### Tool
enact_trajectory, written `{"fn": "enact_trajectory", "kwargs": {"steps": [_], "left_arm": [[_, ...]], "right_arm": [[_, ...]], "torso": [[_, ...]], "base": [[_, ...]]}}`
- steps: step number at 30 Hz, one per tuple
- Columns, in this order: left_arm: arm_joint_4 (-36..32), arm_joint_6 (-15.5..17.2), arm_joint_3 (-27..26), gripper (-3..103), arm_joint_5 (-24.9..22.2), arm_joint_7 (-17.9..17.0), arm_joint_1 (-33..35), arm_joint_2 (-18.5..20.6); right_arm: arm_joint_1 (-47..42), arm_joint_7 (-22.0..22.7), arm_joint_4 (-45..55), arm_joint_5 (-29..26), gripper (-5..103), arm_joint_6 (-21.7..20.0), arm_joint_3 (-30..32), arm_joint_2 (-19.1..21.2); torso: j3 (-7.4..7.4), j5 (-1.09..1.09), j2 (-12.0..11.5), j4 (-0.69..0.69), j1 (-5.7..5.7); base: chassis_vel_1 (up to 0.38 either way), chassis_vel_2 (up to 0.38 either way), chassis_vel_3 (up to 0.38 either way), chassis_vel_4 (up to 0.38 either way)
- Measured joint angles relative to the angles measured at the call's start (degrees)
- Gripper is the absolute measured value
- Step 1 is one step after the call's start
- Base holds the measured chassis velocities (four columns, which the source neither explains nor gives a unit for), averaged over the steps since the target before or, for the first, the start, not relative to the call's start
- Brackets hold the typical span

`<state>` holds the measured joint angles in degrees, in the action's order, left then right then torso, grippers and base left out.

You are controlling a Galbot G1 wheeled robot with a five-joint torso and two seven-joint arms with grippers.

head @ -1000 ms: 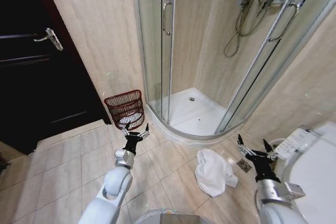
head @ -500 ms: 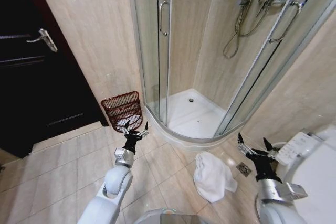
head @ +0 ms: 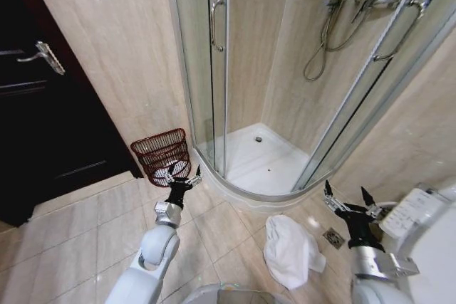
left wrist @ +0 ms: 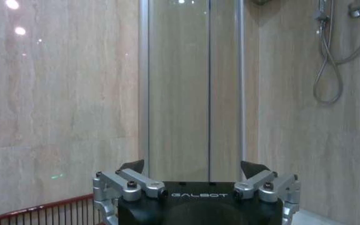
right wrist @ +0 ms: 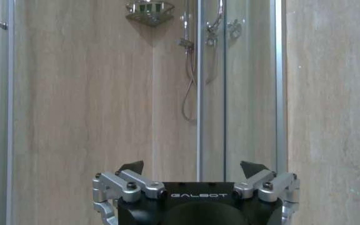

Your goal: Discard the used towel into the hamper.

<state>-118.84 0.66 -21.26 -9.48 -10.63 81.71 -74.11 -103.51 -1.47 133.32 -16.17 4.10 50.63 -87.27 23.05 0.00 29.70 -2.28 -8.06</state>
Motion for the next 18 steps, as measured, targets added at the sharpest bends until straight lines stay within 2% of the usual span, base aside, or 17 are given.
{"fn": "enact_trajectory", "kwargs": {"steps": [11,18], "left_arm": [[0.21,-0.12,0.10,100,0.08,0.18,-0.14,0.06],[0.17,-0.12,0.09,100,0.08,0.20,-0.17,0.11]], "right_arm": [[-0.44,0.82,0.56,0.05,100,-0.53,-0.09,-0.09],[-0.08,1.00,-0.04,0.13,100,-0.55,-0.28,-0.10]], "torso": [[0.01,0.00,0.00,0.01,-0.01],[0.00,-0.01,0.00,0.01,0.01]], "base": [[0.010,-0.009,-0.011,0.021],[0.090,-0.086,-0.108,0.086]]}}
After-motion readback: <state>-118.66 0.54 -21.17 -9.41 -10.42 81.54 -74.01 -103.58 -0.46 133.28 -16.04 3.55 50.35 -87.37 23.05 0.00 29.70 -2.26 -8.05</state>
